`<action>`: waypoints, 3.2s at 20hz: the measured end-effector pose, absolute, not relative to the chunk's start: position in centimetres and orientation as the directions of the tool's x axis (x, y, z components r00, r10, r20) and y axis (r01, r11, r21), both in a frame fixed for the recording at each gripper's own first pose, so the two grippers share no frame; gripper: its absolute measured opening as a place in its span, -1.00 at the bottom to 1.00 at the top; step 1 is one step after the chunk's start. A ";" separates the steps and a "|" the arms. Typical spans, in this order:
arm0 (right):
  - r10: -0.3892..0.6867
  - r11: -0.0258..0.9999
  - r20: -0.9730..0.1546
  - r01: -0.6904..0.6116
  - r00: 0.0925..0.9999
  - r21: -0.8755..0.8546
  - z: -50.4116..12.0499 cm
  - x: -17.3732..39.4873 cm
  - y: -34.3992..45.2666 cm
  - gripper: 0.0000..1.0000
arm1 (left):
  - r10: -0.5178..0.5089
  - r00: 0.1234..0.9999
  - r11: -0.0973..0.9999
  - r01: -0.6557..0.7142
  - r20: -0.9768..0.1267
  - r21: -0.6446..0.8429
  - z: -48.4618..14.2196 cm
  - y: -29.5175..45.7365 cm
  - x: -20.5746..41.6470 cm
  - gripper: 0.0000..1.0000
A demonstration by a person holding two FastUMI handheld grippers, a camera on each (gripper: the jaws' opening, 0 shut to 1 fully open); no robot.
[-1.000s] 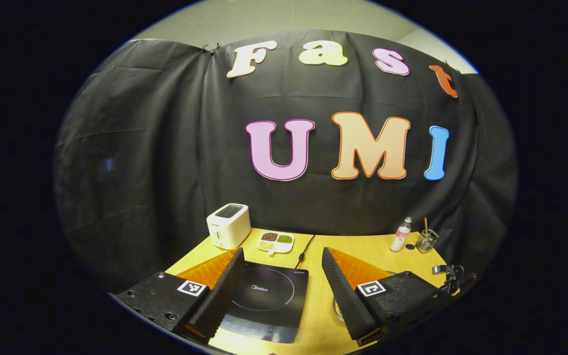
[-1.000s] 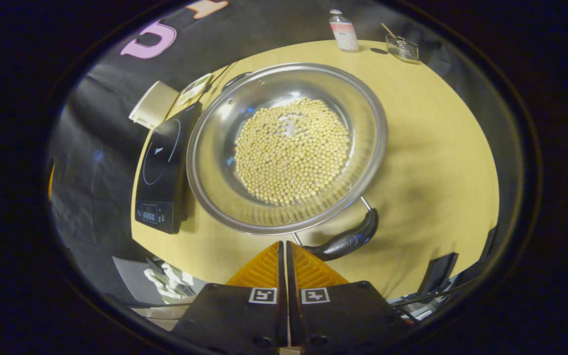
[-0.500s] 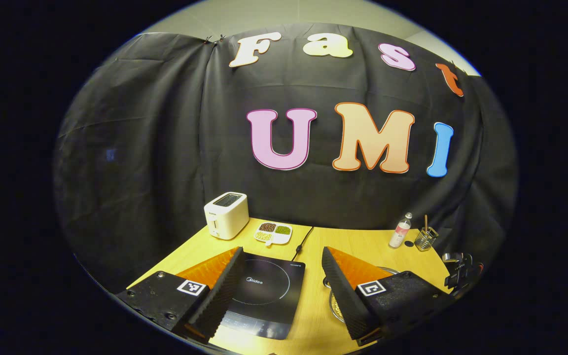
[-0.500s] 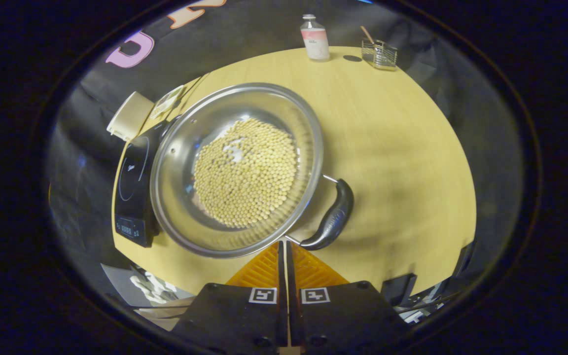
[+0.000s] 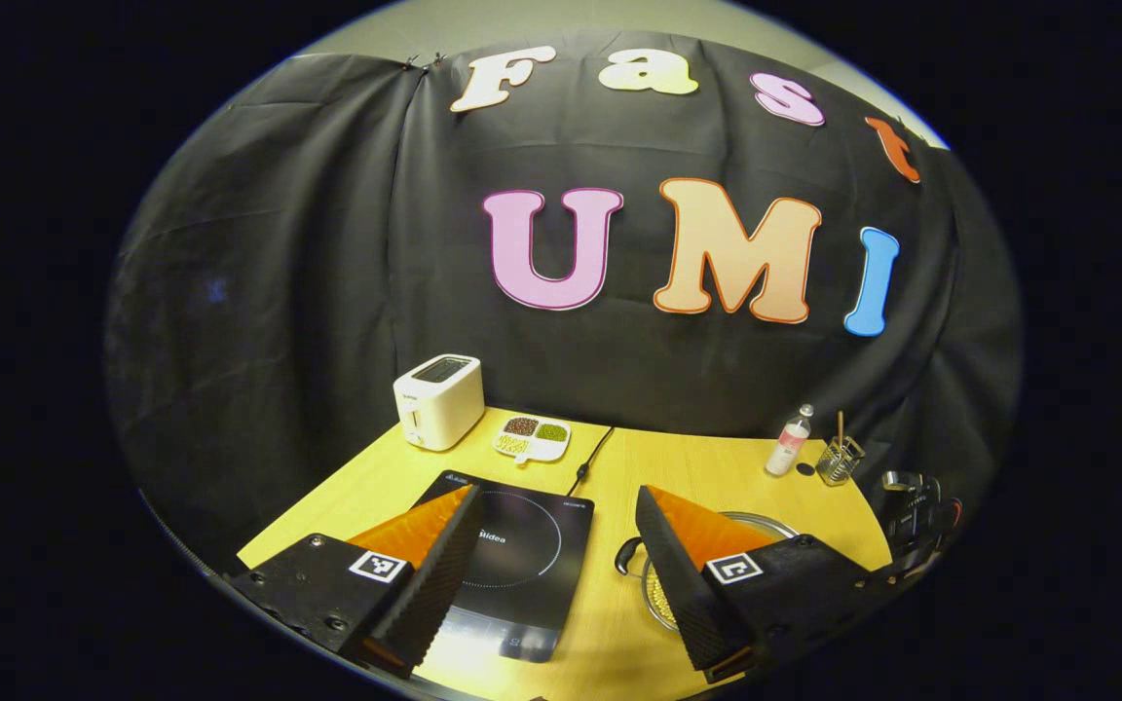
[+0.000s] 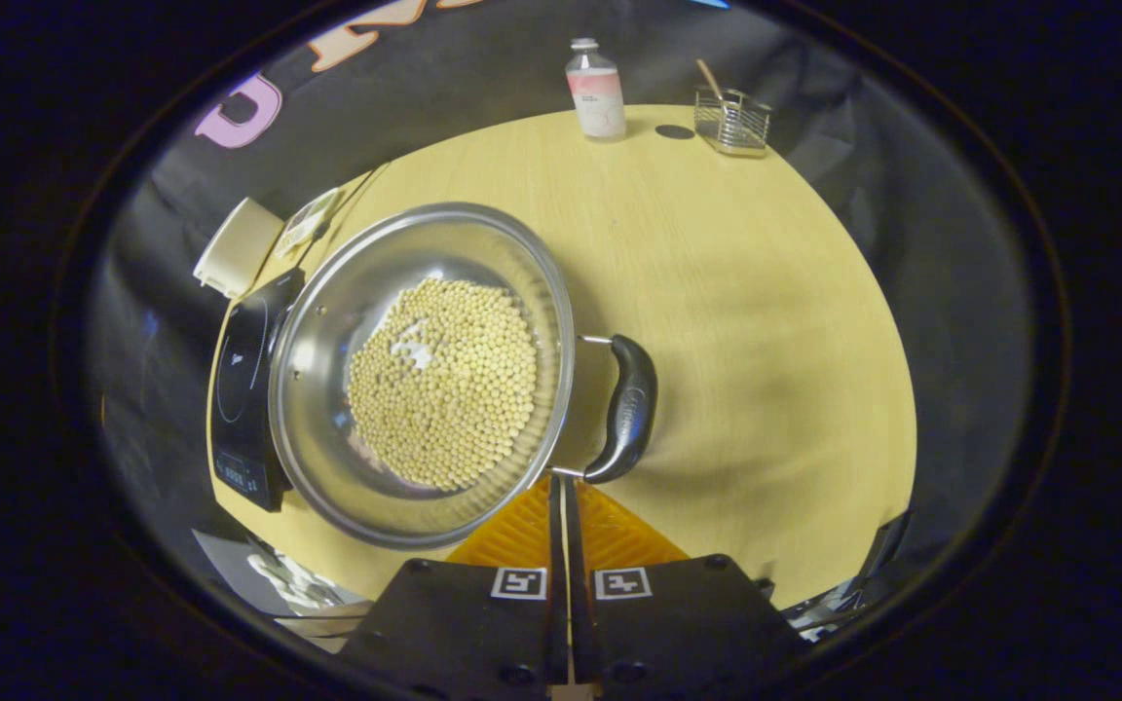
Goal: First push the handle of the pot to place it horizontally, then grasp the pot with both hands and set it on the induction cooktop.
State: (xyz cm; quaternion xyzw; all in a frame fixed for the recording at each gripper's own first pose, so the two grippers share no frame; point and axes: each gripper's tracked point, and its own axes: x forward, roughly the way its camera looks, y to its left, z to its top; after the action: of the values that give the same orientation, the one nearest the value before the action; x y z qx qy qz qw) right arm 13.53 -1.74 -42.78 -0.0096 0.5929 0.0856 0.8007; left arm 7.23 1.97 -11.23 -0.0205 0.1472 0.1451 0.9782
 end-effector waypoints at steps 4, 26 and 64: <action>0.135 0.984 -0.950 -0.148 0.281 0.096 -42.9 14.8 -2.0 -0.92 | 0.273 0.910 0.956 -0.293 -0.312 -0.017 -12.2 1.1 7.5 0.92; 0.221 0.949 -0.947 -0.273 0.231 0.155 -43.0 16.5 -2.9 -1.00 | 0.327 0.859 0.934 -0.357 -0.394 -0.004 -16.5 -0.6 7.6 0.93; 0.414 0.907 -0.905 0.035 0.099 0.419 -47.9 21.7 -0.3 0.39 | -0.048 0.453 0.994 -0.070 -0.890 -0.089 -40.4 -4.2 15.9 0.75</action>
State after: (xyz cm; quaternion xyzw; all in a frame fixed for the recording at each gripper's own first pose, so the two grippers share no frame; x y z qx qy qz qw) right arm 21.72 -0.26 -47.93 0.1704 0.6583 0.1314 0.7213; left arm 15.88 -4.21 -40.36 -0.0564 0.5228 0.0066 0.8506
